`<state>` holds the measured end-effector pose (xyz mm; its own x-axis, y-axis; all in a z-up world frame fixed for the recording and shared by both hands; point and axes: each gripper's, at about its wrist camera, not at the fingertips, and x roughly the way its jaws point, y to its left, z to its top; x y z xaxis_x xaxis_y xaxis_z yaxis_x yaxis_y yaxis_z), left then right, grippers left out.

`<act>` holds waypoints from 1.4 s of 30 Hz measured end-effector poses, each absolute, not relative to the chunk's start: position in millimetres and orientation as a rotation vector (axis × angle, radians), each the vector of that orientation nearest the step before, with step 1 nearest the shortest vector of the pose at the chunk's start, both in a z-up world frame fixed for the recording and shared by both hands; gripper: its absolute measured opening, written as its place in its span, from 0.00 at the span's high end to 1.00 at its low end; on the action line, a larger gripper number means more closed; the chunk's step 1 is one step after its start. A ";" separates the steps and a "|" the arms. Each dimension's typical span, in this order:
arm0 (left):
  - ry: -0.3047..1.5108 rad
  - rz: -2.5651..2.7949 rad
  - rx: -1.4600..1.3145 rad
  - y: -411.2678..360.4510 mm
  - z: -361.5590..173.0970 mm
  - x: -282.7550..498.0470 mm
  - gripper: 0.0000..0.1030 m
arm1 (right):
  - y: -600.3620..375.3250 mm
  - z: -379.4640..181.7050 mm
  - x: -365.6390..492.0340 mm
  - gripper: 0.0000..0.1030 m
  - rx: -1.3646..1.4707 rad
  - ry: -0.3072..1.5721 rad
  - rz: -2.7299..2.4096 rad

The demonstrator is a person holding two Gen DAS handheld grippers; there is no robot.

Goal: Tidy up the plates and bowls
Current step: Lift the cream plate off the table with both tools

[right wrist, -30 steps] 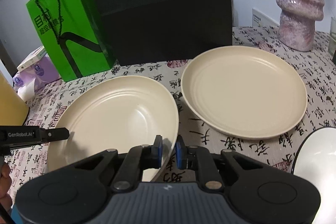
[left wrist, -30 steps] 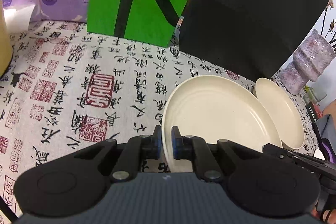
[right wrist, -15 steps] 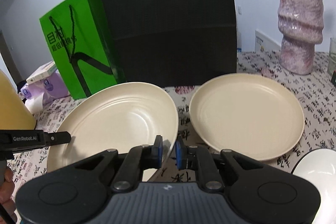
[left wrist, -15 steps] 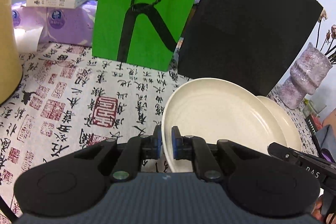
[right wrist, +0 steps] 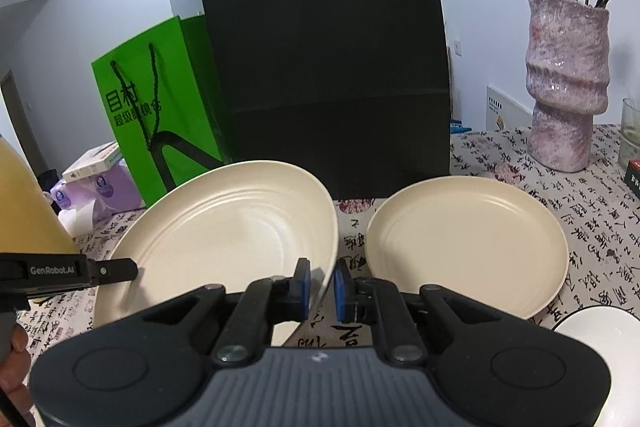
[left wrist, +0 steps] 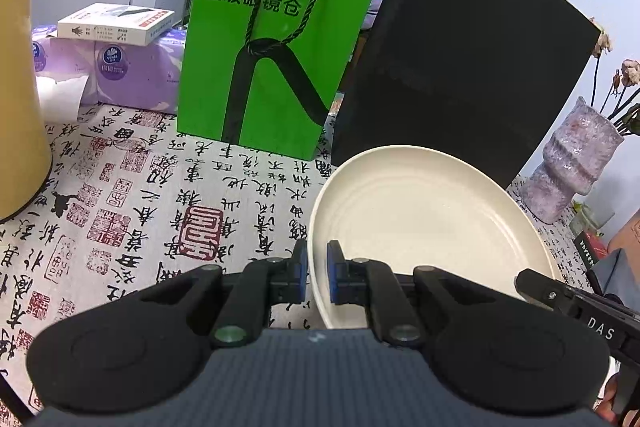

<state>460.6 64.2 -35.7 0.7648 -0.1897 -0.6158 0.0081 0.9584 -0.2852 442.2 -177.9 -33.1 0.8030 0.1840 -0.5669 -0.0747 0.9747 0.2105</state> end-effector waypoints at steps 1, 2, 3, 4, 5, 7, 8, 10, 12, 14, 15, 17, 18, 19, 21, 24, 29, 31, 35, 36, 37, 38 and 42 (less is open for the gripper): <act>0.689 -0.110 -0.274 64.1 -34.7 459.6 0.90 | -177.9 -31.8 441.5 0.88 0.180 0.618 0.139; 0.685 -0.111 -0.275 63.9 -33.5 458.5 0.90 | -178.2 -30.3 440.5 0.88 0.179 0.611 0.139; 0.680 -0.111 -0.276 64.0 -32.4 457.6 0.90 | -178.4 -28.9 439.6 0.88 0.179 0.605 0.139; 0.676 -0.112 -0.278 64.3 -31.5 457.1 0.90 | -178.5 -27.8 438.5 0.88 0.180 0.601 0.140; 0.673 -0.112 -0.280 64.5 -30.5 456.3 0.90 | -178.7 -26.5 437.5 0.88 0.181 0.595 0.141; 0.667 -0.114 -0.282 64.2 -28.6 454.9 0.90 | -178.9 -24.7 434.9 0.88 0.180 0.584 0.141; 0.664 -0.115 -0.281 64.1 -27.8 454.4 0.90 | -178.6 -24.0 433.2 0.88 0.176 0.578 0.140; 0.659 -0.115 -0.281 63.1 -26.1 453.0 0.90 | -178.0 -22.6 429.8 0.88 0.170 0.563 0.137; 0.652 -0.115 -0.280 62.2 -24.3 451.3 0.90 | -178.2 -20.6 426.4 0.88 0.169 0.550 0.137; 0.644 -0.117 -0.279 61.2 -22.4 449.7 0.90 | -179.8 -18.9 423.8 0.88 0.173 0.540 0.137; 0.640 -0.119 -0.279 60.5 -21.3 448.6 0.90 | -180.8 -18.2 422.8 0.88 0.176 0.536 0.137; 0.631 -0.121 -0.275 58.4 -19.4 447.0 0.90 | -183.0 -16.6 419.9 0.88 0.180 0.528 0.135; 0.627 -0.122 -0.271 56.8 -18.3 445.8 0.90 | -184.5 -15.7 418.5 0.88 0.182 0.524 0.133; 0.622 -0.123 -0.265 54.6 -16.8 444.2 0.90 | -186.2 -15.1 416.5 0.88 0.186 0.519 0.131; 0.617 -0.127 -0.259 51.8 -14.7 442.1 0.90 | -189.2 -14.1 413.7 0.88 0.194 0.513 0.129; 0.611 -0.128 -0.250 46.2 -10.9 437.6 0.90 | -193.8 -12.5 408.4 0.88 0.208 0.505 0.127; 0.589 -0.124 -0.224 36.0 -3.2 427.3 0.90 | -201.1 -9.0 397.2 0.88 0.218 0.487 0.124; 0.577 -0.123 -0.213 31.6 0.4 422.1 0.90 | -204.7 -7.6 392.7 0.88 0.223 0.481 0.125; 0.570 -0.114 -0.199 23.8 6.3 413.6 0.89 | -211.2 -4.2 383.8 0.88 0.232 0.469 0.131; 0.564 -0.109 -0.190 21.0 7.6 410.6 0.89 | -212.7 -3.5 381.6 0.88 0.232 0.467 0.134; 0.555 -0.104 -0.179 17.9 9.0 407.0 0.89 | -213.7 -2.9 379.3 0.88 0.231 0.465 0.136; 0.549 -0.101 -0.172 15.7 9.9 404.3 0.89 | -215.0 -2.8 375.7 0.88 0.232 0.462 0.137; 0.535 -0.095 -0.154 7.4 14.0 393.7 0.89 | -220.6 -0.5 364.3 0.88 0.244 0.449 0.137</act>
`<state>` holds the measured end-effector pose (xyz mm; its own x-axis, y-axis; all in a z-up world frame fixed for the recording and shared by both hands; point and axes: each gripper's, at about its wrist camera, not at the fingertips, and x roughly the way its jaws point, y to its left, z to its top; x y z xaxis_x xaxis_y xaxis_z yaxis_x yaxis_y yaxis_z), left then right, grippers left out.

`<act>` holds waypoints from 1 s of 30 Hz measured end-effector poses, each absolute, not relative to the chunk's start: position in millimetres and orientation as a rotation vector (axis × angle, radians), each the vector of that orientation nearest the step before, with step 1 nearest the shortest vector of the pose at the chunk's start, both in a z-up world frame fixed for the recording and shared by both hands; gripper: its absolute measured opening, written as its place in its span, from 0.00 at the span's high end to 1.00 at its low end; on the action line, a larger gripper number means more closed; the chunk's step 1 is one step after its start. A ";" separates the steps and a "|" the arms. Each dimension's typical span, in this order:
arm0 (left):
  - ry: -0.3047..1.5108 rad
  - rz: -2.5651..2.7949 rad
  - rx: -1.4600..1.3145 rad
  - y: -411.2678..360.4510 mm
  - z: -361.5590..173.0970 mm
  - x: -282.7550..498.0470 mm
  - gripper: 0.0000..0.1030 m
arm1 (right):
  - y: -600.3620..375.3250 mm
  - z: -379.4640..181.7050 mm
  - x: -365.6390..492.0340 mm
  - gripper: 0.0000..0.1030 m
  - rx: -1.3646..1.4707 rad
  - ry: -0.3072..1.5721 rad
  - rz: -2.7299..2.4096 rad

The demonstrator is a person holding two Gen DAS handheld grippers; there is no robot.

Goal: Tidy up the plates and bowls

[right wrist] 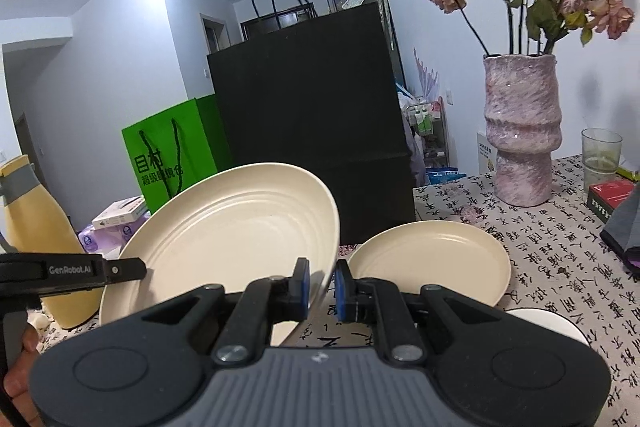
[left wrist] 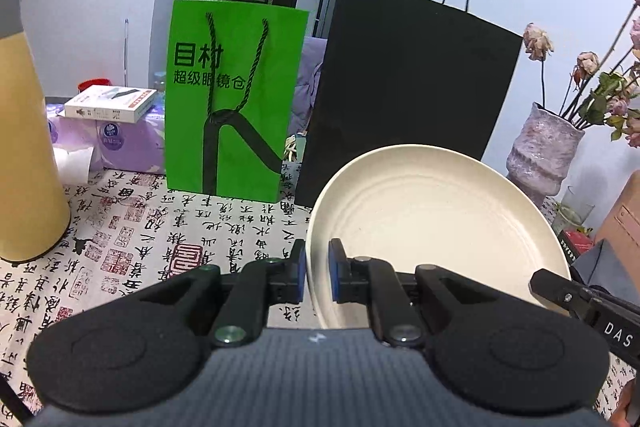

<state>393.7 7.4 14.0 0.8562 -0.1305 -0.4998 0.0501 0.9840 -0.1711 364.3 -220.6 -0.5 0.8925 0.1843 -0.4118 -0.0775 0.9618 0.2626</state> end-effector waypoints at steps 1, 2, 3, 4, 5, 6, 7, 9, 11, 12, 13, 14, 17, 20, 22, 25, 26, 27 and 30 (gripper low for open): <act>0.531 -0.094 -0.150 5.7 14.6 390.6 0.89 | -222.4 0.4 362.0 0.88 0.249 0.447 0.138; 0.528 -0.094 -0.146 4.5 15.1 388.1 0.89 | -224.4 1.5 359.5 0.88 0.255 0.445 0.140; 0.527 -0.094 -0.145 3.8 15.4 385.4 0.89 | -225.6 2.5 357.2 0.88 0.259 0.444 0.143; 0.526 -0.095 -0.149 3.9 16.1 382.2 0.89 | -226.1 3.4 354.7 0.88 0.260 0.441 0.146; 0.526 -0.094 -0.153 4.3 17.0 380.0 0.89 | -226.8 4.3 352.1 0.88 0.260 0.438 0.151; 0.524 -0.091 -0.156 4.3 18.1 377.8 0.89 | -226.7 5.2 349.5 0.88 0.259 0.434 0.154; 0.520 -0.087 -0.155 3.8 19.3 375.8 0.89 | -226.3 6.3 346.6 0.88 0.255 0.429 0.156; 0.510 -0.079 -0.149 2.0 20.7 370.3 0.88 | -226.2 8.3 342.1 0.88 0.248 0.419 0.160; 0.509 -0.075 -0.143 0.5 20.3 365.3 0.88 | -227.4 11.1 339.0 0.88 0.254 0.414 0.166; 0.512 -0.075 -0.139 0.2 19.8 363.5 0.88 | -228.0 12.1 337.2 0.88 0.259 0.412 0.169; 0.520 -0.075 -0.138 0.2 19.4 361.8 0.88 | -228.7 13.2 335.2 0.88 0.264 0.408 0.172; 0.524 -0.077 -0.141 1.4 18.9 359.8 0.88 | -228.8 14.0 333.1 0.88 0.265 0.406 0.175; 0.527 -0.074 -0.153 4.5 19.3 351.8 0.88 | -228.2 15.5 326.9 0.88 0.268 0.404 0.185; 0.518 -0.063 -0.153 5.4 22.1 342.0 0.88 | -226.6 16.8 318.4 0.88 0.269 0.401 0.193; 0.512 -0.054 -0.158 6.3 24.7 335.0 0.88 | -225.8 17.8 312.9 0.88 0.270 0.397 0.200; 0.503 -0.044 -0.164 7.3 28.7 325.2 0.88 | -224.8 20.1 303.1 0.88 0.270 0.391 0.208; 0.501 -0.043 -0.164 7.5 30.0 321.8 0.88 | -224.8 21.0 299.7 0.88 0.272 0.389 0.210; 0.499 -0.042 -0.164 7.5 31.4 318.2 0.88 | -225.0 21.9 297.0 0.88 0.275 0.386 0.211; 0.490 -0.037 -0.160 6.2 35.6 308.2 0.88 | -226.1 24.8 288.2 0.88 0.281 0.378 0.216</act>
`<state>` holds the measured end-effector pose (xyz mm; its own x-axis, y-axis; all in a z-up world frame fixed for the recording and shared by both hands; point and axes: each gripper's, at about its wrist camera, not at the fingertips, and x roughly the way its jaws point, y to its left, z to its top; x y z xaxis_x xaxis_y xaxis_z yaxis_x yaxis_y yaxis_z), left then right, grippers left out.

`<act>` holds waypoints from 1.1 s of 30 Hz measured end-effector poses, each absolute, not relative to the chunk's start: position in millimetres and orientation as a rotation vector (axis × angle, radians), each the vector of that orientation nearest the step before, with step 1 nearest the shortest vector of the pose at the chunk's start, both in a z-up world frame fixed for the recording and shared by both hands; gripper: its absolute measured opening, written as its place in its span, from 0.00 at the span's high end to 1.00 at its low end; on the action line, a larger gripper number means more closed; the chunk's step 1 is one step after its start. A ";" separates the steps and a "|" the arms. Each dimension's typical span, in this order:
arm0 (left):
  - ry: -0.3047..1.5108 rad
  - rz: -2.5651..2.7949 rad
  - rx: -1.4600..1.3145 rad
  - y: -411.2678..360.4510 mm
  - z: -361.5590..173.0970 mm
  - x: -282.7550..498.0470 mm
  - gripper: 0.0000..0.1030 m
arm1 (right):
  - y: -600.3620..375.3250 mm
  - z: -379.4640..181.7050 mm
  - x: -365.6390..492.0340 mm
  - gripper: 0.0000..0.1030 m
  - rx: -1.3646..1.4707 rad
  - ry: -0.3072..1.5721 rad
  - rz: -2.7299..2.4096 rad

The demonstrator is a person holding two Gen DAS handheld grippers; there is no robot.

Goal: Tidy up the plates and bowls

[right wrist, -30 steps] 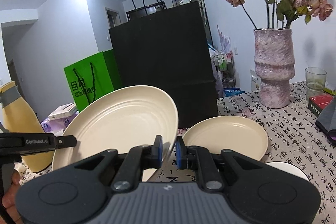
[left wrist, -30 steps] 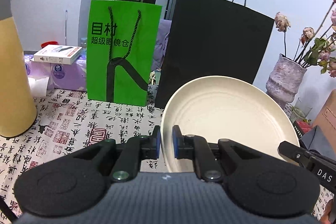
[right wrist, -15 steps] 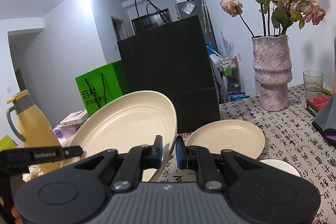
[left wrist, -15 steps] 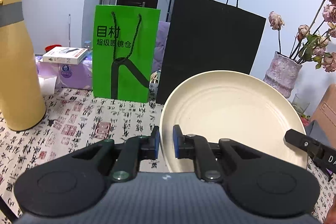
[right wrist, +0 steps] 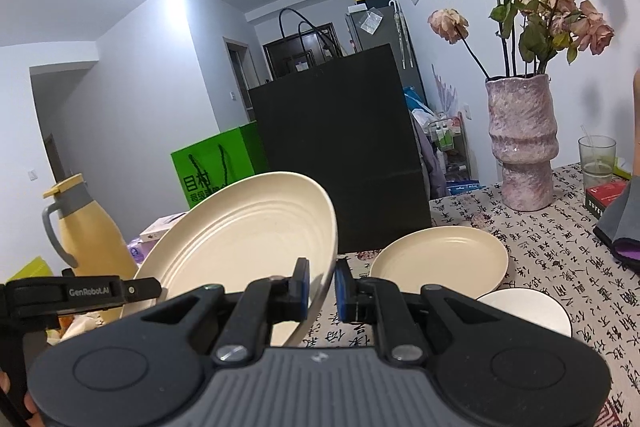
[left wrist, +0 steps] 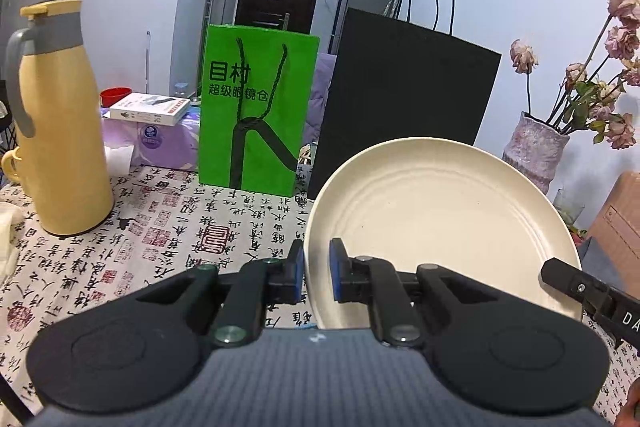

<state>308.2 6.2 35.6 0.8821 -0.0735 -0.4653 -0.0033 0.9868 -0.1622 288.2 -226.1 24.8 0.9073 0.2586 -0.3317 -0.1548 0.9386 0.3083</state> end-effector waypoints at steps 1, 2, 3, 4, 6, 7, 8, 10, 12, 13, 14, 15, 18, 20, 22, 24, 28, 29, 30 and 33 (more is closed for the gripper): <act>0.485 -0.033 -0.159 5.5 37.3 303.6 0.88 | -226.2 25.6 285.2 0.88 0.281 0.376 0.218; 0.481 -0.031 -0.157 5.1 38.5 301.1 0.88 | -226.3 26.1 282.1 0.88 0.281 0.375 0.219; 0.478 -0.029 -0.157 4.5 40.0 297.3 0.88 | -226.3 26.8 279.0 0.88 0.280 0.374 0.220; 0.475 -0.026 -0.159 4.1 41.5 293.5 0.88 | -226.6 27.4 276.3 0.88 0.280 0.373 0.221; 0.471 -0.022 -0.161 3.4 44.2 286.0 0.88 | -227.3 28.7 269.3 0.88 0.282 0.372 0.226; 0.469 -0.021 -0.163 3.3 45.0 282.6 0.88 | -227.8 29.4 266.0 0.88 0.284 0.370 0.228; 0.468 -0.021 -0.164 3.0 45.8 279.1 0.88 | -228.1 30.2 261.7 0.88 0.285 0.367 0.230; 0.463 -0.021 -0.163 2.1 47.5 270.6 0.88 | -229.1 31.3 255.3 0.88 0.288 0.362 0.230; 0.458 -0.021 -0.163 1.4 48.3 262.3 0.88 | -230.5 32.1 248.0 0.88 0.295 0.360 0.232; 0.457 -0.020 -0.164 0.9 48.7 257.4 0.88 | -230.8 32.3 244.1 0.88 0.296 0.358 0.233; 0.456 -0.018 -0.164 0.8 49.0 254.0 0.88 | -231.5 32.6 240.1 0.88 0.298 0.358 0.235; 0.455 -0.017 -0.163 0.5 49.4 249.8 0.88 | -231.8 32.8 236.9 0.88 0.299 0.358 0.236; 0.453 -0.011 -0.164 -0.6 50.8 238.8 0.88 | -232.9 33.3 226.6 0.88 0.302 0.356 0.242; 0.447 -0.008 -0.162 -1.8 52.3 231.5 0.88 | -233.6 33.5 219.9 0.88 0.303 0.354 0.244; 0.441 -0.003 -0.160 -3.1 53.6 224.3 0.88 | -234.4 33.4 213.0 0.88 0.303 0.353 0.248; 0.436 -0.001 -0.160 -4.1 55.0 217.8 0.88 | -235.4 33.3 206.9 0.88 0.301 0.353 0.250; 0.428 0.005 -0.155 -7.1 56.6 205.3 0.88 | -238.1 31.9 195.0 0.88 0.305 0.349 0.259; 0.427 0.006 -0.154 -7.6 56.6 202.2 0.88 | -238.6 31.3 193.2 0.88 0.308 0.349 0.262; 0.425 0.008 -0.154 -8.2 56.3 199.4 0.88 | -239.7 30.7 191.7 0.88 0.312 0.349 0.264; 0.425 0.016 -0.152 -9.9 55.1 193.0 0.88 | -241.0 28.7 187.3 0.88 0.319 0.351 0.270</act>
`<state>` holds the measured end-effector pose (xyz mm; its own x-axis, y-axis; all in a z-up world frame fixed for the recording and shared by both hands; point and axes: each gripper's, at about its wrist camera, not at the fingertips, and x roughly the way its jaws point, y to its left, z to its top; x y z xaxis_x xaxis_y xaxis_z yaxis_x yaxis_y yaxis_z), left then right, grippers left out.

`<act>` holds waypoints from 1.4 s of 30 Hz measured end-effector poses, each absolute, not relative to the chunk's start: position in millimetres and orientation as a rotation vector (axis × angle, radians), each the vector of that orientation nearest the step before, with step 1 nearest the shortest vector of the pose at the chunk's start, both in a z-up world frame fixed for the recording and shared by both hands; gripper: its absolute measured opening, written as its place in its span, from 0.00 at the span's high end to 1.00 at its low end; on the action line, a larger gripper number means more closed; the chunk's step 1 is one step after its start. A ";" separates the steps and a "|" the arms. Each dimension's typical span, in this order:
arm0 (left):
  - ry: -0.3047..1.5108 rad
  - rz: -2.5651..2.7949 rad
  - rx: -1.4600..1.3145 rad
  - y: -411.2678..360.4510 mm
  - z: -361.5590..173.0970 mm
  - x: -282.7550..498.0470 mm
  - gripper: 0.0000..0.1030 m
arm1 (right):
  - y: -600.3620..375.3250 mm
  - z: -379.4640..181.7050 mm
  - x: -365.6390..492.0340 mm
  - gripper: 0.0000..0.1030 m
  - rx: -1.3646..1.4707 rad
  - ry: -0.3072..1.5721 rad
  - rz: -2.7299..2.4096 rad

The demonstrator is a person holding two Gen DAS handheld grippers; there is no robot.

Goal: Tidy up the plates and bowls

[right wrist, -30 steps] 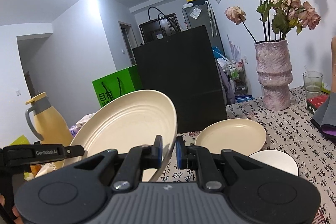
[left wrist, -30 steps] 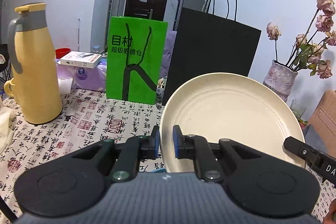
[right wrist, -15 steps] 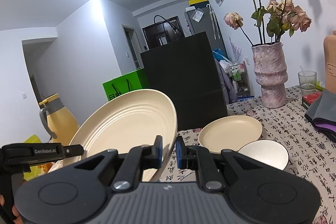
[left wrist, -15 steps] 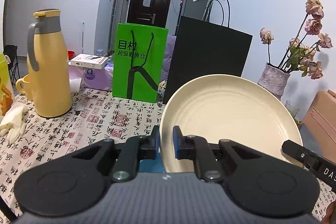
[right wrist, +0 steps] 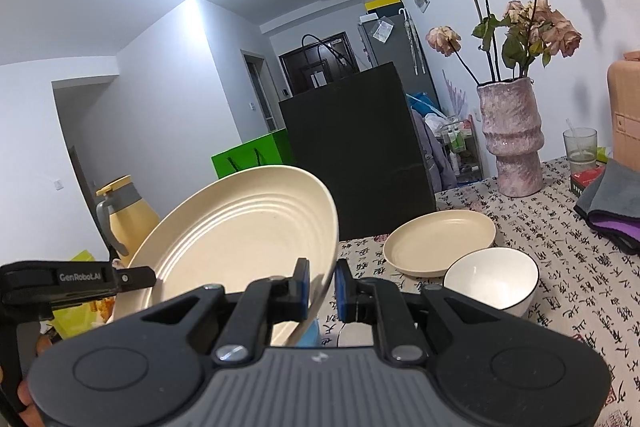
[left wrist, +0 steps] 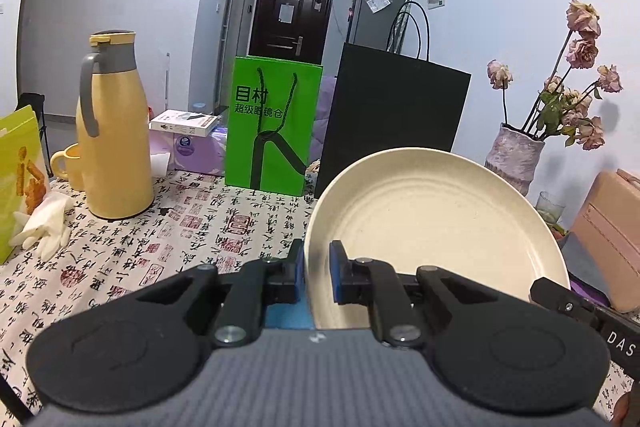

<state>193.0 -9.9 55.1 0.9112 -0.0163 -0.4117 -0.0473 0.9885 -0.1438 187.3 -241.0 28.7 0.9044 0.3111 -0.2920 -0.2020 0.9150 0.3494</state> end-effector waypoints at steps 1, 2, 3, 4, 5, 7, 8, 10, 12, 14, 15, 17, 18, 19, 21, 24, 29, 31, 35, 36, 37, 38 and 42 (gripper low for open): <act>0.424 0.019 -0.151 -10.4 54.5 190.5 0.88 | -241.1 28.3 186.1 0.88 0.319 0.353 0.271; 0.423 0.024 -0.151 -10.4 53.7 188.8 0.88 | -241.3 28.1 184.7 0.88 0.319 0.355 0.275; 0.424 0.028 -0.150 -10.6 53.1 187.2 0.88 | -241.2 28.0 183.6 0.88 0.317 0.356 0.277; 0.424 0.030 -0.147 -10.9 52.8 185.8 0.88 | -240.9 27.6 181.9 0.88 0.314 0.356 0.277; 0.423 0.031 -0.143 -11.3 52.6 184.2 0.88 | -240.6 27.5 180.8 0.88 0.312 0.355 0.277; 0.421 0.035 -0.138 -12.1 52.0 181.1 0.88 | -240.5 27.3 178.7 0.88 0.312 0.356 0.280; 0.419 0.036 -0.137 -12.5 51.6 179.4 0.88 | -240.8 27.7 177.9 0.88 0.312 0.356 0.281; 0.418 0.037 -0.137 -12.6 50.6 175.7 0.88 | -241.1 28.4 176.4 0.88 0.312 0.354 0.283; 0.419 0.036 -0.137 -12.3 49.9 172.8 0.88 | -241.8 29.1 174.1 0.88 0.313 0.351 0.286; 0.419 0.034 -0.139 -12.2 49.4 169.4 0.88 | -242.0 29.5 171.7 0.88 0.312 0.347 0.290; 0.418 0.034 -0.141 -11.5 49.1 168.6 0.88 | -242.3 29.5 170.6 0.88 0.312 0.346 0.292; 0.419 0.034 -0.143 -11.8 48.5 165.9 0.88 | -242.7 28.7 168.4 0.88 0.311 0.346 0.295; 0.422 0.034 -0.144 -12.1 48.0 164.5 0.88 | -243.0 28.5 167.4 0.88 0.311 0.347 0.296; 0.423 0.032 -0.145 -11.8 47.3 163.5 0.88 | -243.8 28.1 166.9 0.88 0.311 0.347 0.296; 0.426 0.029 -0.149 -12.2 46.1 160.4 0.88 | -245.5 27.4 165.7 0.88 0.313 0.349 0.298; 0.429 0.026 -0.150 -13.5 44.9 156.0 0.88 | -247.8 25.3 162.8 0.88 0.315 0.352 0.299; 0.434 0.019 -0.142 -18.1 40.9 148.0 0.88 | -252.6 20.6 155.4 0.88 0.321 0.359 0.297; 0.435 0.016 -0.138 -20.6 39.0 144.2 0.88 | -254.8 18.7 152.7 0.88 0.323 0.361 0.297; 0.438 0.016 -0.138 -23.7 35.8 139.2 0.88 | -257.8 14.2 146.4 0.88 0.325 0.366 0.300; 0.439 0.016 -0.137 -24.8 34.5 137.5 0.88 | -258.8 13.2 145.0 0.88 0.326 0.367 0.301; 0.441 0.016 -0.136 -26.1 33.4 135.9 0.88 | -260.0 12.0 143.9 0.88 0.329 0.369 0.301; 0.443 0.016 -0.135 -27.4 32.4 134.4 0.88 | -260.7 11.5 142.7 0.88 0.330 0.371 0.301; 0.444 0.013 -0.135 -29.7 30.9 129.9 0.88 | -264.0 8.9 138.4 0.88 0.333 0.374 0.302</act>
